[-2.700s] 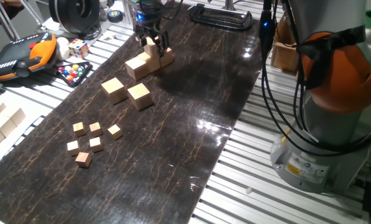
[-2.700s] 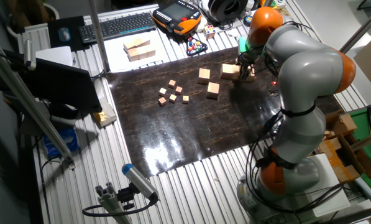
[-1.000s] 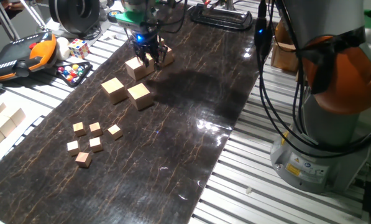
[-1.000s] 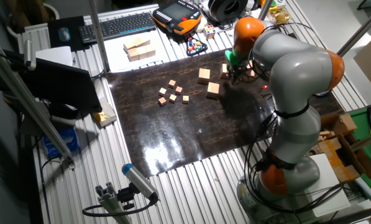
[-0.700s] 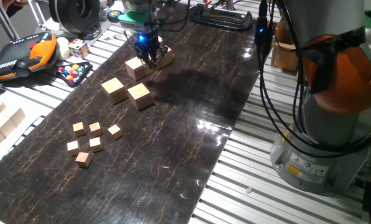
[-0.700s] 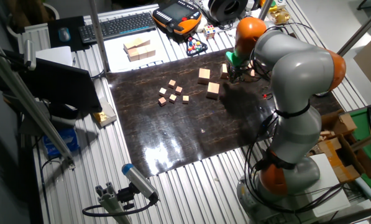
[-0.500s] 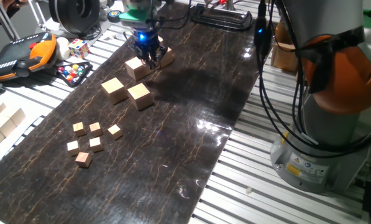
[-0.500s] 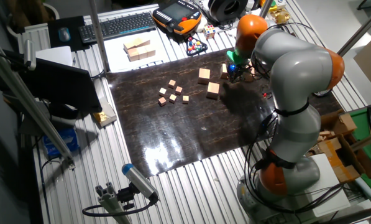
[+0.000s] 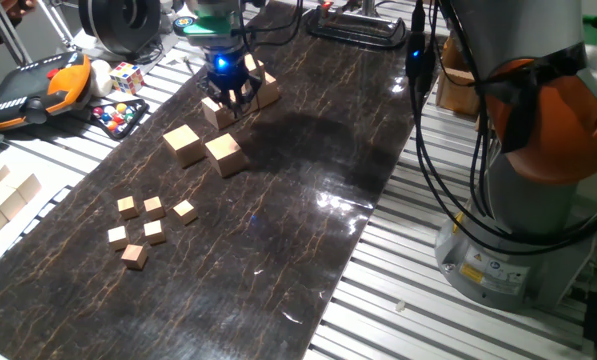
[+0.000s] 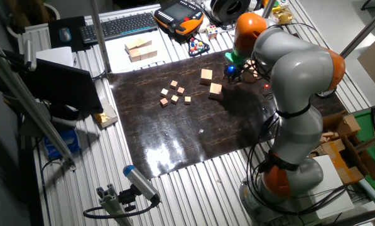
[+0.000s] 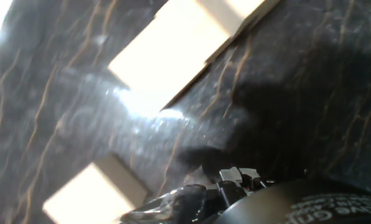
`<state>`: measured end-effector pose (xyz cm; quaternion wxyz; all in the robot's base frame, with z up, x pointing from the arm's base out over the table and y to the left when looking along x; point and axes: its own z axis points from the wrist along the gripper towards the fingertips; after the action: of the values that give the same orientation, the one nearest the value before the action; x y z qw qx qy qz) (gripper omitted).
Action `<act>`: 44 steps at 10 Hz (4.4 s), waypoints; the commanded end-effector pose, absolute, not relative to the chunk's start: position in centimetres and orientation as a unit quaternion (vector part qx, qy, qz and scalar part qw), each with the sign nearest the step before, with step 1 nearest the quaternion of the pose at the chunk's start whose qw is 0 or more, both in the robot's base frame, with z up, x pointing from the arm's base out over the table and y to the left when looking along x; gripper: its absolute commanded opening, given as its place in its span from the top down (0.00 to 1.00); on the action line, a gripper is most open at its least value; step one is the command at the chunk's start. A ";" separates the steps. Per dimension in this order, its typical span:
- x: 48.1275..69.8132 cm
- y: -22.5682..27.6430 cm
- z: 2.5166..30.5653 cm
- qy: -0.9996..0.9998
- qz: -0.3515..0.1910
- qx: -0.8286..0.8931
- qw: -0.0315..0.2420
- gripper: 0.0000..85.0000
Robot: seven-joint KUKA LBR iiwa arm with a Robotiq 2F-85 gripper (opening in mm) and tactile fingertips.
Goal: Stack the blocks into a pyramid shape
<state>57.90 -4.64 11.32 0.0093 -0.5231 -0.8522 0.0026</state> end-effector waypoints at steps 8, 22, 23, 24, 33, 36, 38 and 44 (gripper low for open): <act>57.9 -1.8 10.8 -0.956 0.006 -0.294 -0.012 0.08; 57.7 1.1 6.8 -0.966 0.011 -0.257 -0.029 0.00; 57.7 1.2 6.5 -0.966 0.011 -0.257 -0.031 0.00; 57.7 1.2 6.2 -0.966 0.010 -0.258 -0.032 0.00; 57.8 1.3 4.8 -0.968 0.009 -0.250 -0.031 0.22; 57.7 1.0 4.9 -0.971 0.008 -0.238 -0.024 0.99; 57.6 0.7 6.2 -0.968 0.014 -0.249 -0.020 0.99; 58.9 -3.5 13.9 -0.912 -0.016 -0.410 -0.005 0.99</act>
<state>59.02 -3.74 12.47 -0.0062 -0.3491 -0.9369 -0.0187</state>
